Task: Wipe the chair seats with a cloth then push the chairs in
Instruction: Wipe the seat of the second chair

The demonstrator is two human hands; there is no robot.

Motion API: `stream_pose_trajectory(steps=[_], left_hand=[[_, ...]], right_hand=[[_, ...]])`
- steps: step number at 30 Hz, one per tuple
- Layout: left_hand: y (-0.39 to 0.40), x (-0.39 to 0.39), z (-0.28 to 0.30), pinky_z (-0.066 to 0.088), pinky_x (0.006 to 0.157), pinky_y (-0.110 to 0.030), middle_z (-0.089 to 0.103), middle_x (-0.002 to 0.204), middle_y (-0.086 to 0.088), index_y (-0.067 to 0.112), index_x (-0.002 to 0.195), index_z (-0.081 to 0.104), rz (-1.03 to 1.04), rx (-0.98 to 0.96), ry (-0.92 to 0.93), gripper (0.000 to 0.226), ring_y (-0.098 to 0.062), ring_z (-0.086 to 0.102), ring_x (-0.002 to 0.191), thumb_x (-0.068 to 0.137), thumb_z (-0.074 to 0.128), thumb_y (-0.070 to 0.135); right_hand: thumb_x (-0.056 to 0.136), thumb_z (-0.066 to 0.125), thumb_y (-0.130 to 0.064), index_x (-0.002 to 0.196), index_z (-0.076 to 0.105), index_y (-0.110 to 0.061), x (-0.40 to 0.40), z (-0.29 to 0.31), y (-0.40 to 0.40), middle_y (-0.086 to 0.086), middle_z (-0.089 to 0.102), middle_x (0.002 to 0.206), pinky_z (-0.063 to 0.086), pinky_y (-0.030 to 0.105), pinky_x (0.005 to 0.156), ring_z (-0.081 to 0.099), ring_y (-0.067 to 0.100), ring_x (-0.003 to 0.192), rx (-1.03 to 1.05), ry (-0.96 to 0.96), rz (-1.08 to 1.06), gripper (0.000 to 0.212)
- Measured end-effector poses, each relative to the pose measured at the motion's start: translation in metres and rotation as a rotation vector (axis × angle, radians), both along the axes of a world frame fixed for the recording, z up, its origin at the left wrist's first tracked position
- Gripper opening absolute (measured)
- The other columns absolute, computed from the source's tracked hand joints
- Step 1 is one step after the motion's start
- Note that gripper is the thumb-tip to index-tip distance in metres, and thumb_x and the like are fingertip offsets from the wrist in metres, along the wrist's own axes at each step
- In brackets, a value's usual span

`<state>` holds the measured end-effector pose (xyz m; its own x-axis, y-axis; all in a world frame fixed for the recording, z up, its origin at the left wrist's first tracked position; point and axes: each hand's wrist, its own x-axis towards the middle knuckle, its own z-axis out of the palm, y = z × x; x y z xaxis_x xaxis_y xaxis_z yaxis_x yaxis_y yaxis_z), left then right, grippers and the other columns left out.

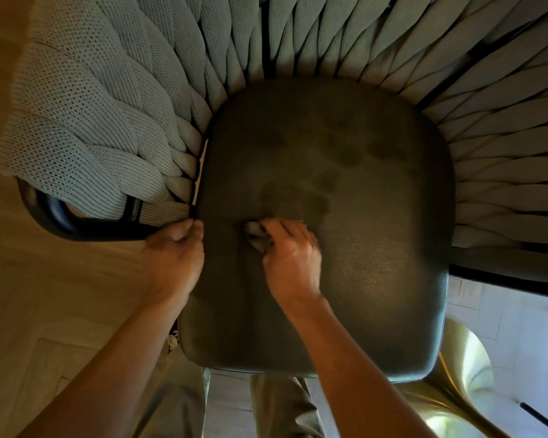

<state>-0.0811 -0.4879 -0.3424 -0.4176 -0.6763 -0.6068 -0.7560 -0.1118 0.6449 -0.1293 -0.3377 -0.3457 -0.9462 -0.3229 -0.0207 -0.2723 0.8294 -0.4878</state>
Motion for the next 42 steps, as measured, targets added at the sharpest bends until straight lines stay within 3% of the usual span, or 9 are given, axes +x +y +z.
stream_pose_trajectory(steps=[5,12,16,22,25,28,33,37,42], left_hand=[[0.004,-0.004,-0.002,0.052,0.093,-0.035,0.066,0.116,0.001,0.024,0.124,0.062,-0.097,-0.115,-0.051,0.037,-0.013,0.064,0.099,0.09,0.064,0.035],[0.005,-0.015,-0.002,0.047,0.089,-0.03,0.067,0.115,-0.009,0.009,0.12,0.062,-0.299,-0.345,-0.13,0.037,-0.024,0.064,0.102,0.089,0.066,0.028],[0.005,-0.016,-0.004,0.046,0.09,-0.032,0.067,0.112,-0.008,0.009,0.123,0.059,-0.355,-0.391,-0.116,0.039,-0.025,0.063,0.102,0.087,0.068,0.022],[0.002,-0.016,-0.004,0.049,0.092,-0.036,0.067,0.112,-0.007,0.011,0.122,0.062,-0.366,-0.369,-0.105,0.036,-0.023,0.064,0.102,0.088,0.067,0.021],[0.002,-0.015,-0.004,0.05,0.091,-0.038,0.068,0.109,-0.007,0.012,0.121,0.063,-0.383,-0.365,-0.098,0.034,-0.024,0.065,0.1,0.089,0.065,0.021],[0.001,-0.014,-0.004,0.05,0.091,-0.037,0.069,0.109,-0.007,0.012,0.121,0.063,-0.392,-0.353,-0.096,0.033,-0.023,0.065,0.1,0.09,0.064,0.021],[0.0,-0.017,0.002,0.049,0.091,-0.034,0.07,0.109,-0.006,0.012,0.119,0.065,-0.321,-0.295,-0.088,0.028,-0.021,0.065,0.1,0.093,0.06,0.023],[0.0,-0.024,0.015,0.044,0.075,-0.032,0.066,0.084,-0.003,0.013,0.09,0.067,-0.278,-0.217,-0.107,0.037,-0.028,0.064,0.091,0.1,0.043,0.038],[0.001,-0.033,0.025,0.042,0.1,-0.047,0.058,0.124,-0.02,0.008,0.124,0.056,-0.223,-0.091,-0.198,0.064,-0.036,0.054,0.114,0.099,0.021,0.055]], right_hand=[[0.064,0.053,-0.005,0.095,0.072,-0.018,-0.013,-0.001,0.072,0.004,0.069,0.088,0.056,0.04,0.063,0.064,0.03,0.078,0.09,0.074,-0.066,0.038],[0.067,0.066,0.01,0.098,0.071,-0.014,-0.037,0.001,0.165,0.013,0.067,0.09,0.055,0.044,0.056,0.062,0.039,0.071,0.189,0.013,-0.221,0.039],[0.083,0.058,-0.002,0.102,0.069,-0.01,-0.051,0.0,0.21,0.017,0.067,0.093,0.055,0.052,0.062,0.062,0.04,0.075,0.148,0.006,-0.341,0.023],[0.085,0.062,-0.002,0.102,0.07,-0.006,-0.058,-0.007,0.236,0.015,0.07,0.092,0.045,0.025,0.063,0.065,0.028,0.075,0.109,0.095,-0.369,0.02],[0.081,0.061,-0.002,0.102,0.071,-0.009,-0.053,-0.01,0.227,0.011,0.071,0.095,0.048,0.014,0.07,0.066,0.026,0.08,0.016,0.116,-0.397,0.025],[0.072,0.053,0.002,0.102,0.072,-0.008,-0.048,-0.013,0.195,0.015,0.07,0.094,0.055,0.037,0.07,0.066,0.036,0.08,0.017,0.129,-0.339,0.036],[0.062,0.055,0.001,0.099,0.073,-0.016,-0.025,-0.009,0.086,0.006,0.07,0.092,0.058,0.037,0.067,0.066,0.03,0.081,-0.075,0.11,-0.113,0.045],[0.069,0.044,-0.012,0.099,0.073,-0.015,-0.007,-0.01,0.004,0.004,0.071,0.094,0.058,0.037,0.07,0.066,0.024,0.086,-0.2,0.039,-0.054,0.042],[0.079,0.065,-0.013,0.097,0.072,-0.017,0.004,-0.003,-0.074,0.003,0.071,0.089,0.054,0.033,0.072,0.065,0.022,0.084,-0.22,-0.011,0.053,0.02]])
